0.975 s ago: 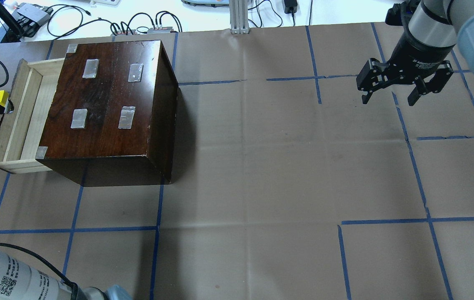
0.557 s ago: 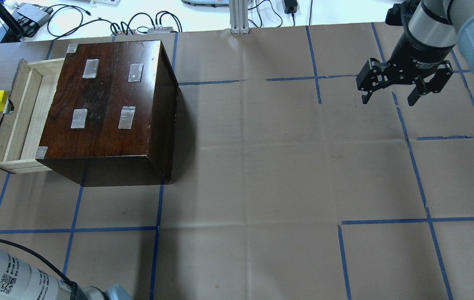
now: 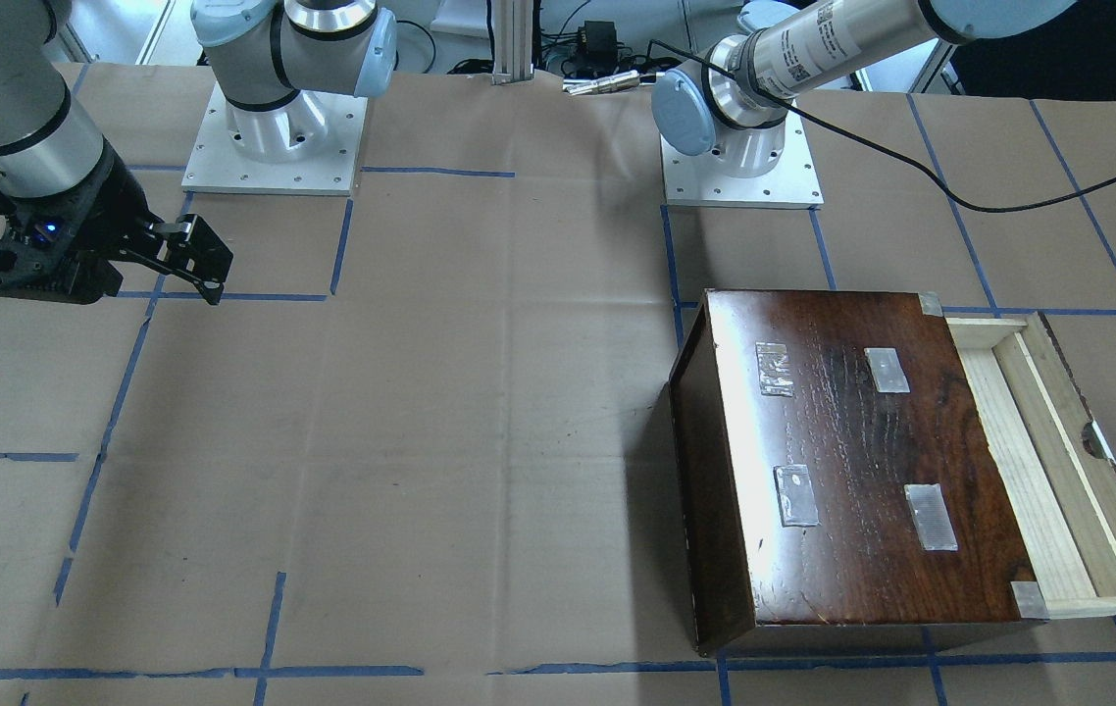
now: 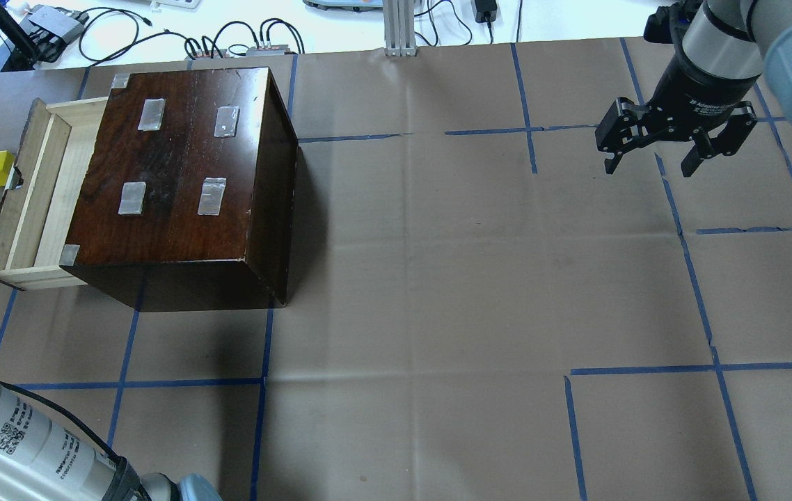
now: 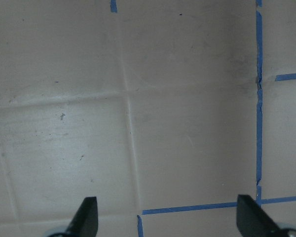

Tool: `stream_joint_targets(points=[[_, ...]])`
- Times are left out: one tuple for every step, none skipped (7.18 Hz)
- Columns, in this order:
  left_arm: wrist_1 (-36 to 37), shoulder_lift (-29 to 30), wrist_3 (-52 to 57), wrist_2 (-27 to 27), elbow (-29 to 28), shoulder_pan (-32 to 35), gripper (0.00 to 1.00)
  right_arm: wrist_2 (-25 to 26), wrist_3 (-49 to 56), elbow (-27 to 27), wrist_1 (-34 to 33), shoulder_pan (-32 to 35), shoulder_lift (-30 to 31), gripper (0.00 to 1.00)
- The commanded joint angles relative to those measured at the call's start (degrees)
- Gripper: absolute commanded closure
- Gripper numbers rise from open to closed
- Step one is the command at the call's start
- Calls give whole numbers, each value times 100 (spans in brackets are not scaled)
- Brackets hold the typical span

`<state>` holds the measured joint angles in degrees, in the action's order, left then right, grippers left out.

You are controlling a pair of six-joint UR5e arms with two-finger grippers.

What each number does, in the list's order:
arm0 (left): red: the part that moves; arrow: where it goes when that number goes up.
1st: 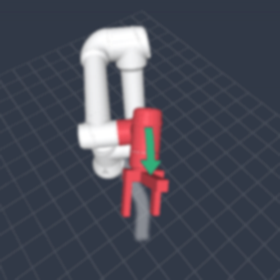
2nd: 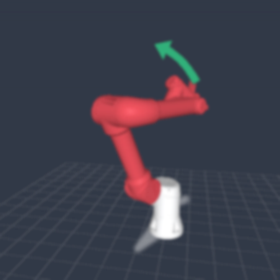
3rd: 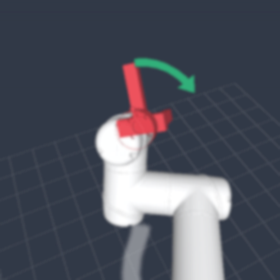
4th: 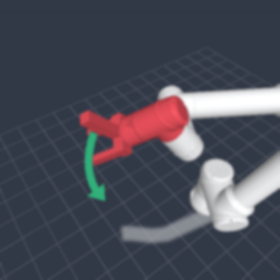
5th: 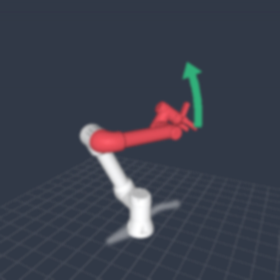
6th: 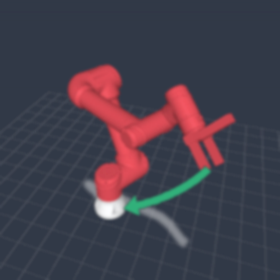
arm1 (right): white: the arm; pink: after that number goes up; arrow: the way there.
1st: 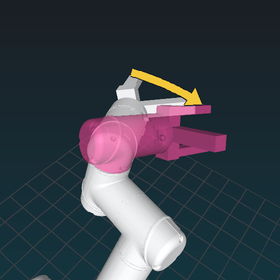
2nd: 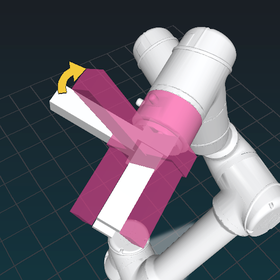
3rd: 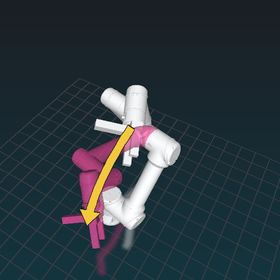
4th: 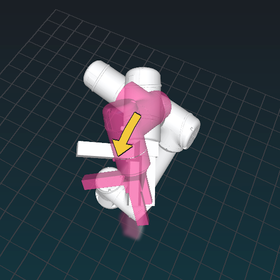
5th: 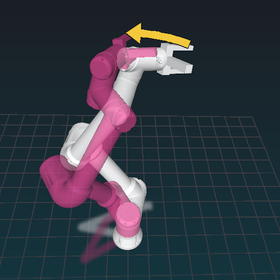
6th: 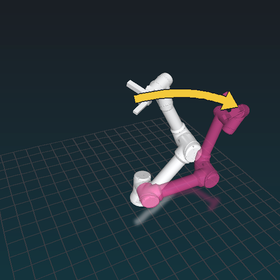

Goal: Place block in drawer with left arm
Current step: 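Release the handle and grasp the yellow cube with the left gripper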

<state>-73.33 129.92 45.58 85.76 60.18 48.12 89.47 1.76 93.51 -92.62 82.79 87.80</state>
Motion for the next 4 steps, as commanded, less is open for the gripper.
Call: stream_joint_targets(points=[[-355, 681, 231, -200, -916, -153, 2, 0, 0, 0, 7, 0, 0, 0], [-453, 953, 249, -200, -1329, -153, 2, 0, 0, 0, -2, 0, 0, 0], [-515, 1182, 267, -200, -1603, -145, 2, 0, 0, -8, -2, 0, 0, 0], [-507, 1306, 258, -218, -1710, -110, 2, 0, 0, 0, -2, 0, 0, 0]])
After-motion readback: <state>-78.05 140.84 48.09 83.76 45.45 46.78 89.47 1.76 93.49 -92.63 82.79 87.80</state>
